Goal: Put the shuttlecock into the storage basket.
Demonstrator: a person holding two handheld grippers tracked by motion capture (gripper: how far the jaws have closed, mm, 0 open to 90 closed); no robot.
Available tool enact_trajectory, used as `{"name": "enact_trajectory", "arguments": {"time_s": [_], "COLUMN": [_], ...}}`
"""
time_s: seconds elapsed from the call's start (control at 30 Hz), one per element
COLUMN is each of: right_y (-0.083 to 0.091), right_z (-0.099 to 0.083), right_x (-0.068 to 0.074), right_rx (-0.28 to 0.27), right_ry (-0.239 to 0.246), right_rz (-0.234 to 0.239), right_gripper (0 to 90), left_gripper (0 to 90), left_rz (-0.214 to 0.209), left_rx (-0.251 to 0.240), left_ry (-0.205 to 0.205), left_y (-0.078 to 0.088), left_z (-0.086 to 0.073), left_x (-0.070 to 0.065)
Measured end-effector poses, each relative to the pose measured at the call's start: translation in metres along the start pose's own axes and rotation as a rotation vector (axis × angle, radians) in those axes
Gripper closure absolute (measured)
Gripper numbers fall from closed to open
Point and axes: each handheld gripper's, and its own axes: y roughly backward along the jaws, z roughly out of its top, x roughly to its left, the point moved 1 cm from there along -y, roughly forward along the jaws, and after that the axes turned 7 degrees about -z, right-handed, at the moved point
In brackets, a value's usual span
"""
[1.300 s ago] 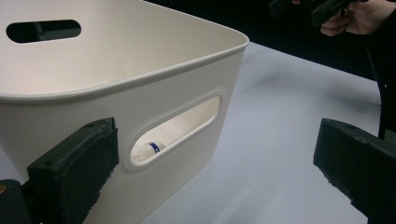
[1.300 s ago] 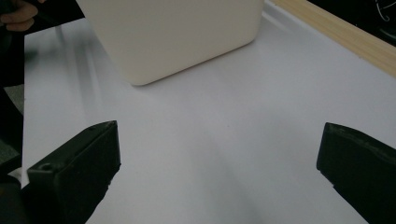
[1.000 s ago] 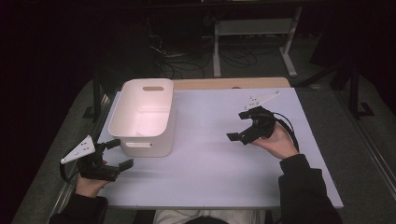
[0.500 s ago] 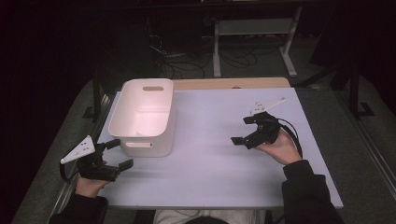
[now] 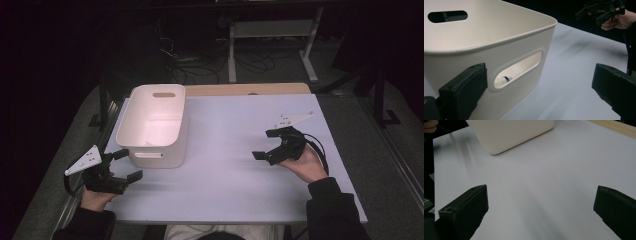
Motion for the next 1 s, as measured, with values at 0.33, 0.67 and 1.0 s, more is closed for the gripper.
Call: {"name": "enact_trajectory", "arguments": {"time_s": [0.33, 0.67, 1.0], "right_y": [0.008, 0.016, 0.029], "right_z": [-0.019, -0.040, -0.062], "right_x": [-0.001, -0.004, -0.005], "right_rx": [-0.008, -0.017, -0.057], "right_ry": [-0.027, -0.064, -0.088], "right_rz": [-0.018, -0.038, -0.084], "right_gripper": [0.0, 0.0, 0.0], "left_gripper": [0.0, 0.0, 0.0], "left_rz": [0.000, -0.001, 0.000], "left_rx": [0.001, 0.001, 0.001], "left_ry": [-0.001, -0.002, -0.001], "left_y": [0.000, 0.000, 0.000], "left_z": [0.000, 0.000, 0.000], "left_x": [0.000, 0.000, 0.001]}}
